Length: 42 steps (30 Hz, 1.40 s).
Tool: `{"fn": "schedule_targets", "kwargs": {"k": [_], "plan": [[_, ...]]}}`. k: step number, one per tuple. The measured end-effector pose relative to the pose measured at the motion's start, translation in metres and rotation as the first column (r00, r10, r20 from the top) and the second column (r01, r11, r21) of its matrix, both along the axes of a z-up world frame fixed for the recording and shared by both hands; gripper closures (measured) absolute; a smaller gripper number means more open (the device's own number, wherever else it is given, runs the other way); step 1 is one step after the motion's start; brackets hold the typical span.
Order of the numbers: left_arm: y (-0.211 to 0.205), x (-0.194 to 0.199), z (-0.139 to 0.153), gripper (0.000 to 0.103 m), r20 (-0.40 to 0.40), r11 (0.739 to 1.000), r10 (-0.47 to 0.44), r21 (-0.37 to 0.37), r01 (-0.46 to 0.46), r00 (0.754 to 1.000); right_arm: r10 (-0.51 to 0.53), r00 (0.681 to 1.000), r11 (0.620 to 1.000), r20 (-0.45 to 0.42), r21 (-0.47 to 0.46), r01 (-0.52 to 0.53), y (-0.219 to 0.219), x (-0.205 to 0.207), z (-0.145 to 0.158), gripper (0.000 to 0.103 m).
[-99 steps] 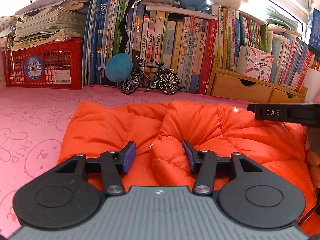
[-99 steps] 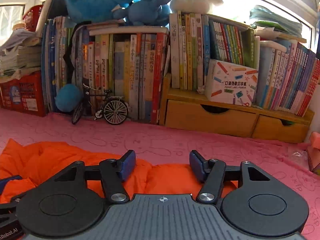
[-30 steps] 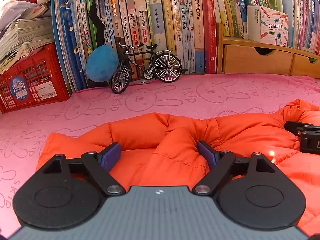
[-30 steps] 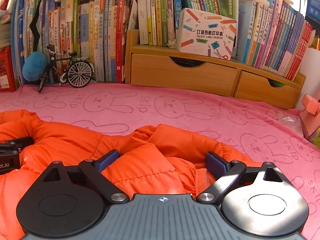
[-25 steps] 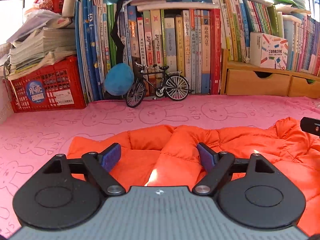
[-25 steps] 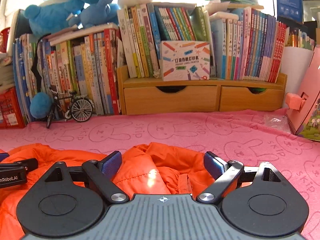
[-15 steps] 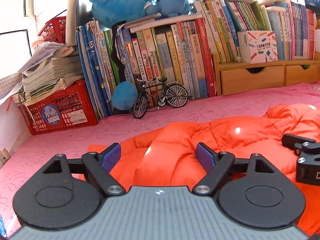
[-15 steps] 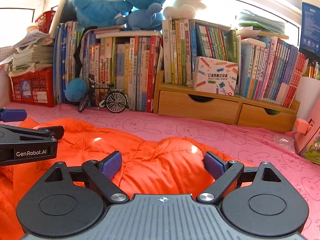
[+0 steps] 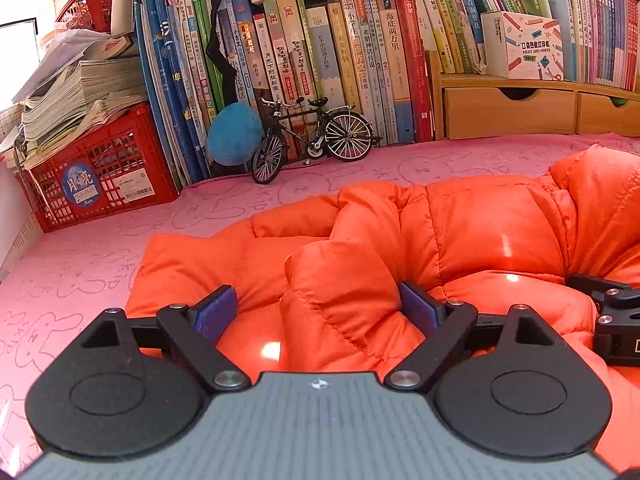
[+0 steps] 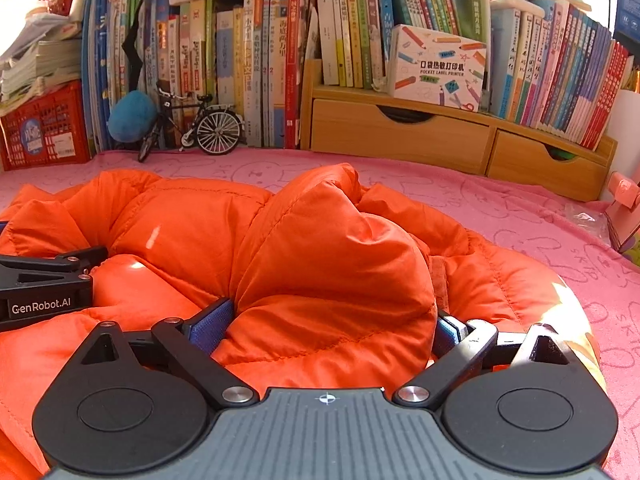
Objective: Fold clothes
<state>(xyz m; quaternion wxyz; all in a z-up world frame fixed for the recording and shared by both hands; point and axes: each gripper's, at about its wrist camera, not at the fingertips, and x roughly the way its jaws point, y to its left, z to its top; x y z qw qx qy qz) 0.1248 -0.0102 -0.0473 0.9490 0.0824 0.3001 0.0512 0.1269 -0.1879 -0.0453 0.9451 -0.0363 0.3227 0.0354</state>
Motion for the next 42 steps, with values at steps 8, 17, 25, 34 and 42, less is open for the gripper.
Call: {"fn": "schedule_targets", "kwargs": {"k": [8,17,25,34,42], "plan": [[0.012,0.001,0.001,0.009,-0.014,0.997,0.003,-0.076,-0.004,1.0,-0.012,0.999,0.999,0.049,-0.039,0.014,-0.003,-0.013,0.009,0.006],[0.016,0.001,0.001,0.006,-0.017,0.994,0.001,-0.11,-0.003,1.0,-0.151,0.983,0.975,0.104,-0.15,0.165,-0.063,-0.048,0.012,0.001],[0.028,-0.024,0.014,0.007,0.04,0.994,0.032,-0.109,-0.028,0.999,-0.246,0.968,0.958,0.056,-0.138,0.251,-0.092,-0.065,0.005,0.002],[0.042,-0.089,0.05,0.01,0.128,0.973,0.01,-0.231,0.02,0.992,-0.175,0.969,0.982,0.173,0.106,0.158,-0.064,-0.113,0.05,0.019],[0.016,-0.082,0.016,0.008,0.034,0.996,-0.04,-0.081,0.042,0.999,0.006,0.997,0.979,0.081,0.2,-0.022,-0.007,-0.104,0.042,0.049]]}}
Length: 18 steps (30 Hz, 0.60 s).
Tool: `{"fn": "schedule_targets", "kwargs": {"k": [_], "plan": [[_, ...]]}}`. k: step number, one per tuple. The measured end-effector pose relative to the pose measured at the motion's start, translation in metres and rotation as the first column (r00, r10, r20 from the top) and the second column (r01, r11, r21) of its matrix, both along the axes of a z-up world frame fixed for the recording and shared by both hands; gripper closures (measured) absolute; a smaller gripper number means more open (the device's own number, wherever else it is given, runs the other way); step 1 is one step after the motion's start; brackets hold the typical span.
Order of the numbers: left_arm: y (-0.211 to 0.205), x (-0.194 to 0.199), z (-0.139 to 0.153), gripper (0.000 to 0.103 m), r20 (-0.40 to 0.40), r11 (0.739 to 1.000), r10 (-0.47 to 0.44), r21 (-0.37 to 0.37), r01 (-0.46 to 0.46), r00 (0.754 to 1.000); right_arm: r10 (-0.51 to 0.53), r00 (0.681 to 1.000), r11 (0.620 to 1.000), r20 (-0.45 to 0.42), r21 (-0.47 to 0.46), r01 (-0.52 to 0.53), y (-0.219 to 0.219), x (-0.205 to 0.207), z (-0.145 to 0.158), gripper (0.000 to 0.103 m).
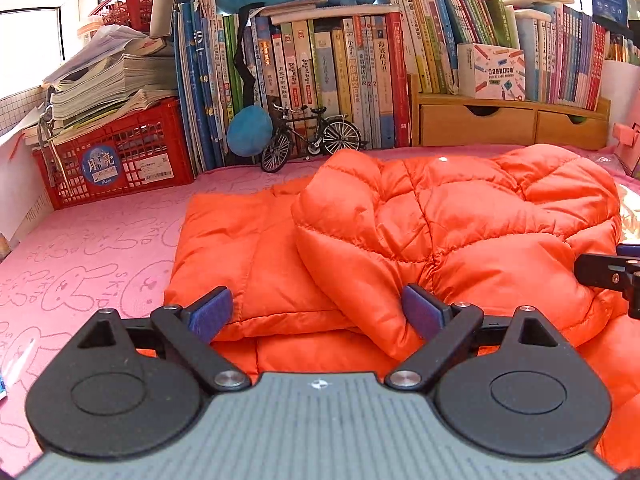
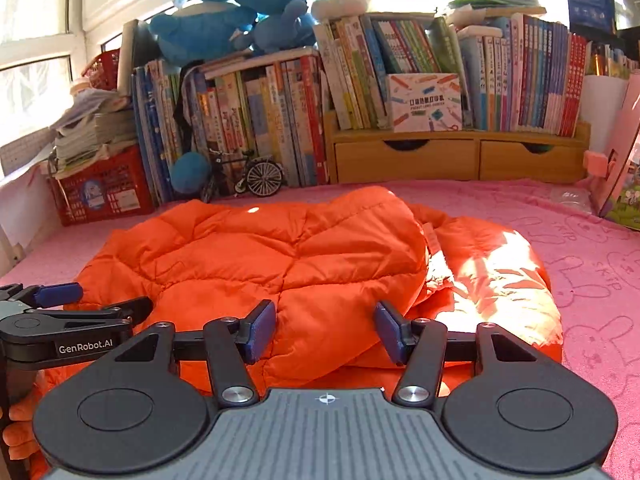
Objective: Fold clothes
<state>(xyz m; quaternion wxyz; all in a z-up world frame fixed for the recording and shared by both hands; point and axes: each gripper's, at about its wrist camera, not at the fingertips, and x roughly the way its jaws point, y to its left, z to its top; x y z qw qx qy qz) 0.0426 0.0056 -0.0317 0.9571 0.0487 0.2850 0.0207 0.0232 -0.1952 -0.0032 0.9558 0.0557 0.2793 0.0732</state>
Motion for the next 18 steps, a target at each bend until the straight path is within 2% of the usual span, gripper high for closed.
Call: {"fn": "schedule_targets", "kwargs": {"k": [3,6,9,12,14,16,18], "plan": [[0.009,0.01,-0.008,0.003,-0.045,0.998,0.004,-0.062,-0.006,0.999,-0.014,0.998,1.0,-0.068,0.009,0.015,0.001,0.009,-0.017,0.049],[0.016,0.01,-0.008,0.003,-0.053,0.994,0.006,-0.105,-0.012,0.999,-0.038,0.995,0.996,-0.095,0.073,0.045,-0.009,0.014,-0.022,0.049],[0.021,-0.01,0.001,0.008,-0.049,0.991,0.009,-0.133,-0.015,0.999,-0.06,0.996,0.996,-0.067,0.055,0.064,-0.005,0.001,-0.017,0.05],[0.025,-0.031,0.013,0.008,-0.046,0.98,-0.032,-0.196,0.022,0.998,-0.028,0.999,0.99,-0.036,0.139,0.033,-0.011,-0.02,-0.009,0.054],[0.025,-0.036,0.019,0.01,-0.062,0.967,-0.081,-0.247,0.063,0.995,0.028,0.999,0.966,-0.027,0.257,-0.02,-0.015,-0.03,-0.006,0.071],[0.026,-0.035,0.02,0.011,-0.083,0.938,-0.151,-0.326,0.116,0.985,0.101,0.995,0.926,-0.024,0.367,-0.085,-0.014,-0.034,-0.007,0.078],[0.026,-0.028,0.016,0.016,-0.114,0.912,-0.187,-0.389,0.129,0.976,0.16,0.986,0.9,-0.034,0.415,-0.132,-0.007,-0.033,-0.011,0.08]]}}
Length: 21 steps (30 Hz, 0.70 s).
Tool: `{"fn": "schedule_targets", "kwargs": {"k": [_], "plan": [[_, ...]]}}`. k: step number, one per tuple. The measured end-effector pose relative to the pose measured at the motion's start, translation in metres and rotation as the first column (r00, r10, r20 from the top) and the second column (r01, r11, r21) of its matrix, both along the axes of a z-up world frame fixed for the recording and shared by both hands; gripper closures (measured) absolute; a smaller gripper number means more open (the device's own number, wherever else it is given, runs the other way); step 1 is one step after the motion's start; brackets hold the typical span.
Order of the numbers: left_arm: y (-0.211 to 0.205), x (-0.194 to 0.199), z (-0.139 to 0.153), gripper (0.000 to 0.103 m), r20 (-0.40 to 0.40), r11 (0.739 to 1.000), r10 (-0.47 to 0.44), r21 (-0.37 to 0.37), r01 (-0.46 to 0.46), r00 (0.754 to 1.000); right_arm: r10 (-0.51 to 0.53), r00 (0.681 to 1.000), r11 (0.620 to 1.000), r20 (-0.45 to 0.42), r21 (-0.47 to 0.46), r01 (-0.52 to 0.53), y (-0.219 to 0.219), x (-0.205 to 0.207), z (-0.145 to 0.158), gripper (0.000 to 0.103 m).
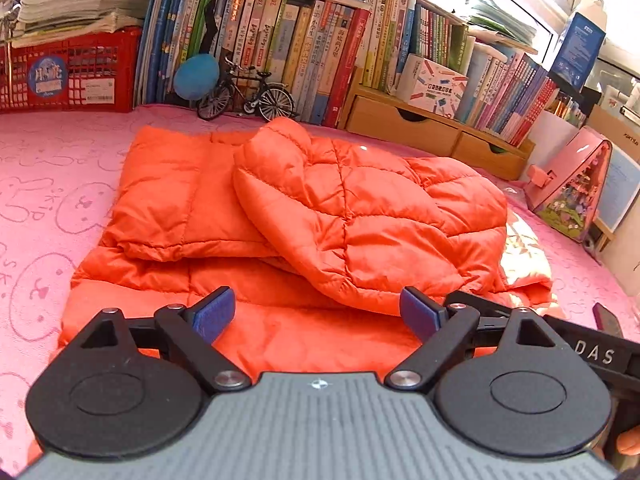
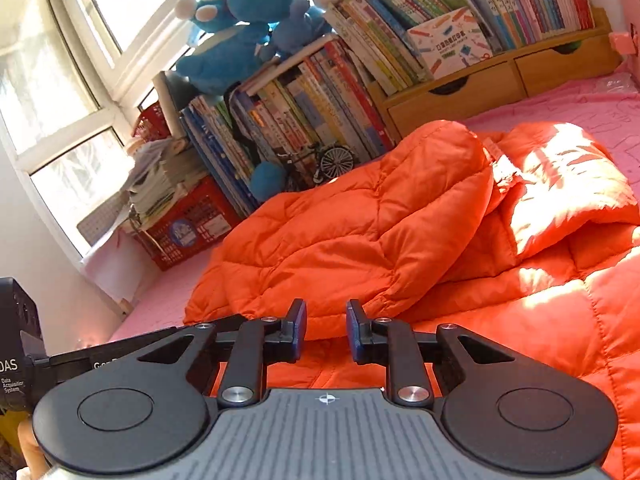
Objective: Fold clothes
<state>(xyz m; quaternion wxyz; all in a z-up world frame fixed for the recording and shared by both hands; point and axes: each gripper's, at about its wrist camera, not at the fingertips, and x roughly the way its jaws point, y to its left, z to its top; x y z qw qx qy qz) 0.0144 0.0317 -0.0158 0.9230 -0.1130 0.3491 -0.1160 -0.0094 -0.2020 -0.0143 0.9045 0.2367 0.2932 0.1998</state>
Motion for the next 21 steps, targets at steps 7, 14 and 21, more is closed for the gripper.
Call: {"fn": "schedule_targets", "kwargs": {"k": [7,14,21], "plan": [[-0.016,0.007,-0.021,0.028,0.015,0.977,0.066,0.2,-0.067,0.998,-0.049,0.993,0.996,-0.103,-0.083,0.04,0.009,0.017,-0.021,0.094],[-0.006,0.007,-0.025,0.027,0.042,0.956,0.092,0.275,-0.1,0.995,-0.105,0.99,0.979,-0.089,-0.183,0.087,-0.003,0.012,-0.027,0.103],[0.025,0.005,-0.027,0.025,0.058,0.931,0.198,0.3,-0.206,0.978,-0.206,0.977,0.939,-0.054,-0.291,0.182,-0.027,0.005,-0.027,0.103]]}}
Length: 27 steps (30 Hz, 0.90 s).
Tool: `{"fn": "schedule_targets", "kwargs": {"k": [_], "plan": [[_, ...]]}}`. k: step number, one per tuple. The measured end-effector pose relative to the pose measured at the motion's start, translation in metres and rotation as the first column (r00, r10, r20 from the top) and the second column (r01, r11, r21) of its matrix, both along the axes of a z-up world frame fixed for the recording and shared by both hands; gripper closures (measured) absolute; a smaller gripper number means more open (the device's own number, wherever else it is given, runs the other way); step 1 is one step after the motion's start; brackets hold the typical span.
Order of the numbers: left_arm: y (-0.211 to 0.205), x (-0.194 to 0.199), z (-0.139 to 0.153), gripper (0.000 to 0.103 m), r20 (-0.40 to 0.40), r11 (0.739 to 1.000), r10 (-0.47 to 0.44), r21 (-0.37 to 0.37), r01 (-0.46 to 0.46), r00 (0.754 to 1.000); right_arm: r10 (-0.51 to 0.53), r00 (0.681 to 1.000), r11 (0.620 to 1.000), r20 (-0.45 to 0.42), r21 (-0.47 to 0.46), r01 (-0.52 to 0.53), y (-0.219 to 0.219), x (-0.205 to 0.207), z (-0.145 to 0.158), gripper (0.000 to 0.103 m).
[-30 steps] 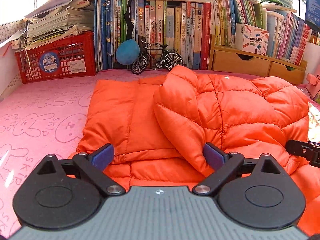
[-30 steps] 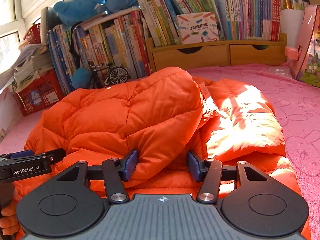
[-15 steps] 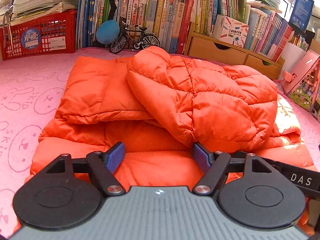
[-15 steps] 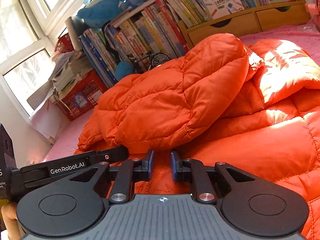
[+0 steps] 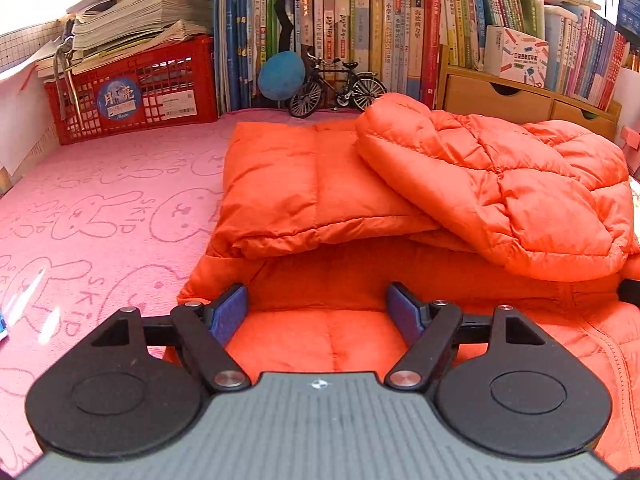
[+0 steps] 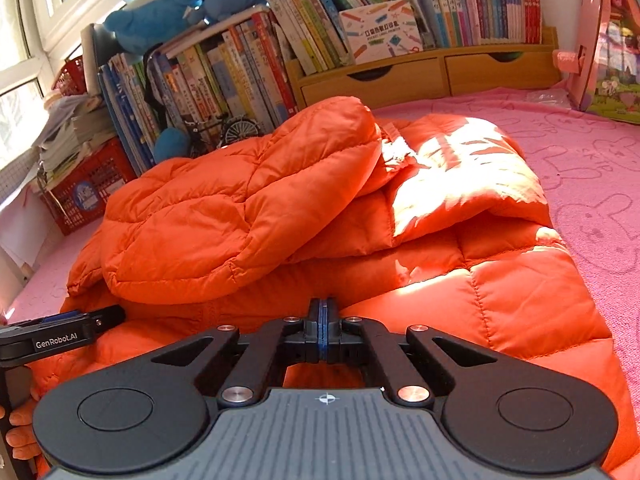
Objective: Fold clothes
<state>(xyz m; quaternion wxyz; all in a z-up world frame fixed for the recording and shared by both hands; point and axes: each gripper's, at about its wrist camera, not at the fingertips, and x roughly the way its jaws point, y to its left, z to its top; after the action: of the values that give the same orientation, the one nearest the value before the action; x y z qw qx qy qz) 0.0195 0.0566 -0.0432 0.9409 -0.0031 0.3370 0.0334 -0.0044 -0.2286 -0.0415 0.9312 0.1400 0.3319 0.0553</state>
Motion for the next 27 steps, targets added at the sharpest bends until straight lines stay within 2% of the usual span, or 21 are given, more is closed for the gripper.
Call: {"fn": "schedule_targets", "kwargs": {"k": [2,4,6,8,10,13,16,19,21,24,25,27], "plan": [[0.01,-0.002,-0.001,0.021,0.001,0.999,0.047,0.013,-0.047,0.999,-0.034,0.999,0.999,0.001,-0.01,0.034,-0.013,-0.003,-0.001,0.103],[0.023,-0.002,-0.001,0.017,-0.008,0.996,0.088,-0.01,-0.088,0.996,-0.066,0.998,0.998,0.003,-0.018,0.066,-0.025,-0.005,-0.003,0.103],[0.029,-0.003,-0.001,0.017,-0.01,0.997,0.079,-0.02,-0.079,0.997,-0.097,0.995,0.995,0.005,-0.025,0.097,-0.038,-0.008,-0.004,0.103],[0.029,-0.006,0.0,0.016,-0.002,0.995,0.098,0.005,-0.098,0.995,-0.121,0.993,0.992,0.01,-0.036,0.121,-0.049,-0.012,-0.005,0.103],[0.029,-0.01,0.0,0.016,0.009,0.989,0.134,0.062,-0.134,0.991,-0.14,0.99,0.989,0.018,-0.051,0.14,-0.057,-0.015,-0.005,0.103],[0.042,-0.013,0.0,0.015,0.001,0.991,0.131,0.022,-0.13,0.991,-0.181,0.983,0.973,0.035,-0.137,0.184,-0.063,-0.022,-0.006,0.103],[0.049,-0.016,0.0,0.015,0.008,0.983,0.169,0.072,-0.169,0.986,-0.219,0.975,0.956,0.045,-0.188,0.223,-0.071,-0.026,-0.007,0.103],[0.056,-0.019,-0.001,0.015,0.006,0.982,0.18,0.058,-0.18,0.984,-0.3,0.952,0.911,0.054,-0.278,0.303,-0.081,-0.029,-0.011,0.099],[0.053,-0.019,-0.002,0.015,0.012,0.981,0.18,0.075,-0.18,0.984,-0.275,0.959,0.923,0.061,-0.262,0.281,-0.089,-0.033,-0.012,0.099],[0.044,-0.02,-0.003,0.016,0.027,0.974,0.178,0.14,-0.18,0.984,-0.25,0.966,0.943,0.066,-0.208,0.258,-0.096,-0.038,-0.012,0.092],[0.04,-0.02,-0.003,0.016,0.032,0.97,0.177,0.163,-0.18,0.984,-0.243,0.968,0.949,0.065,-0.191,0.251,-0.098,-0.039,-0.011,0.087],[0.038,-0.02,-0.003,0.016,0.034,0.968,0.176,0.177,-0.18,0.984,-0.241,0.968,0.951,0.068,-0.184,0.249,-0.097,-0.044,-0.008,0.083]]}}
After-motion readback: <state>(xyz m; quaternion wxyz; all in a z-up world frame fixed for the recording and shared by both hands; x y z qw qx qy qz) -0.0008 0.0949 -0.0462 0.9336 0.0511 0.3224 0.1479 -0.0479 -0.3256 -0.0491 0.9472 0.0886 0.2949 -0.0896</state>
